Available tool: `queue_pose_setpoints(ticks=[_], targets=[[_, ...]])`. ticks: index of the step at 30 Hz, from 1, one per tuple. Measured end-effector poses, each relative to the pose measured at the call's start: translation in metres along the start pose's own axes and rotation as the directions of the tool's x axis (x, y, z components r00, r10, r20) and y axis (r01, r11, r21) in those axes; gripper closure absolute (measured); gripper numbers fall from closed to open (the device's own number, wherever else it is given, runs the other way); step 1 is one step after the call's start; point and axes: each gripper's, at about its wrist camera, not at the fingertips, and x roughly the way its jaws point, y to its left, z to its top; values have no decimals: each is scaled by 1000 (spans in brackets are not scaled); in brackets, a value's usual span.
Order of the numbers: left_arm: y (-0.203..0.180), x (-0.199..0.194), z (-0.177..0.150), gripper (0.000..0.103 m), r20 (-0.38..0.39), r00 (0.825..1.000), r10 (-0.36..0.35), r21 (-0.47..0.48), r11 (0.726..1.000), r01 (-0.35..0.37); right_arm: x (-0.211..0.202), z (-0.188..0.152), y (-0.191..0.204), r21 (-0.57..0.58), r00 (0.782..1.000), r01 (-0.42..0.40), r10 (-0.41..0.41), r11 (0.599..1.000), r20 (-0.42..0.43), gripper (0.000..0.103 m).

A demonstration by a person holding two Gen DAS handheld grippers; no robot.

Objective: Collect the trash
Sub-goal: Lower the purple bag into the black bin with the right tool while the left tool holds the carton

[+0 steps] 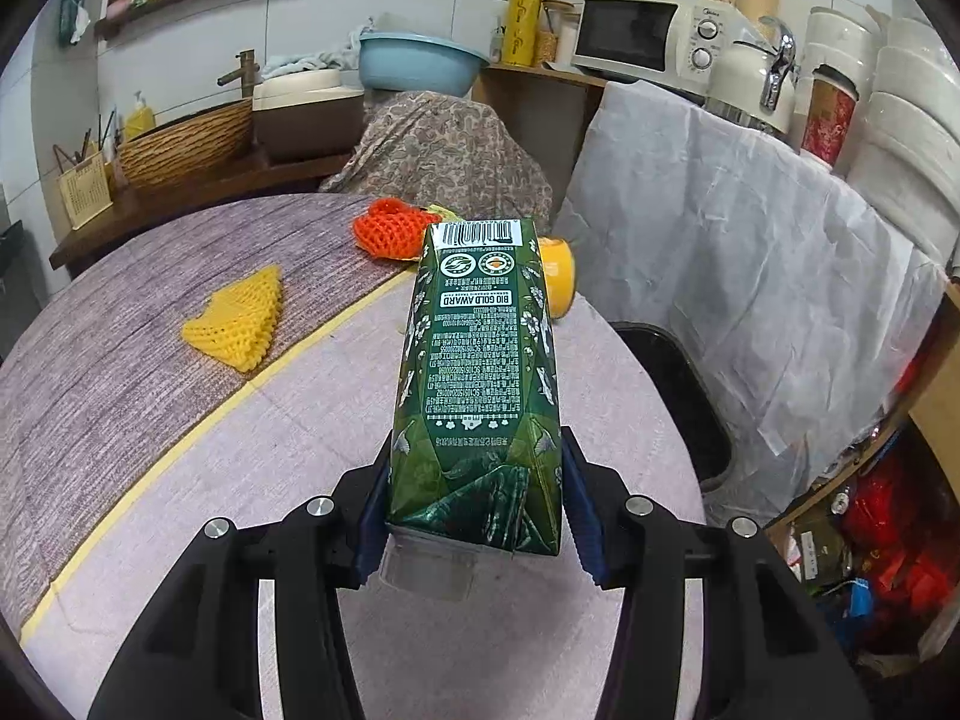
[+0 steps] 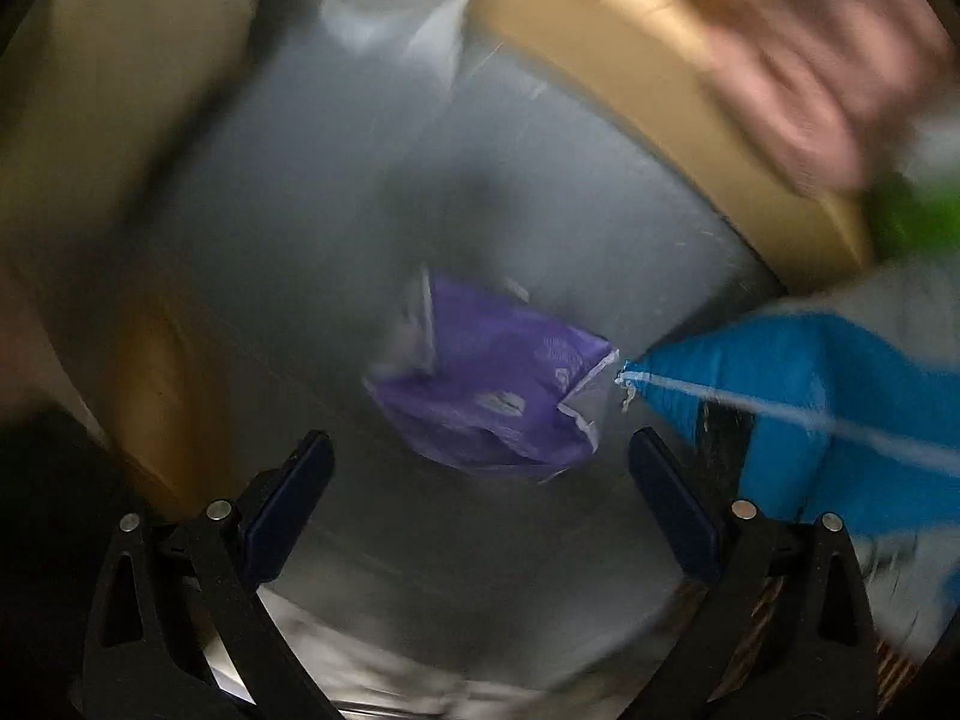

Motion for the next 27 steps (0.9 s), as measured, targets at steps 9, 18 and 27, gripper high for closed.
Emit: queue_pose_setpoints(ticks=[9, 18, 27], targets=[[-6, 21, 6, 54, -13, 998, 62, -25, 998, -62, 94, 5, 45, -309, 963, 180, -231, 934, -136, 16], [-18, 29, 10, 54, -3, 1000, 15, -19, 1000, -16, 44, 3, 34, -227, 995, 83, -92, 970, -27, 92], [-27, 11, 6, 54, 44, 997, -64, 1, 998, 64, -129, 10, 5, 44, 926, -198, 173, 979, 335, 93]])
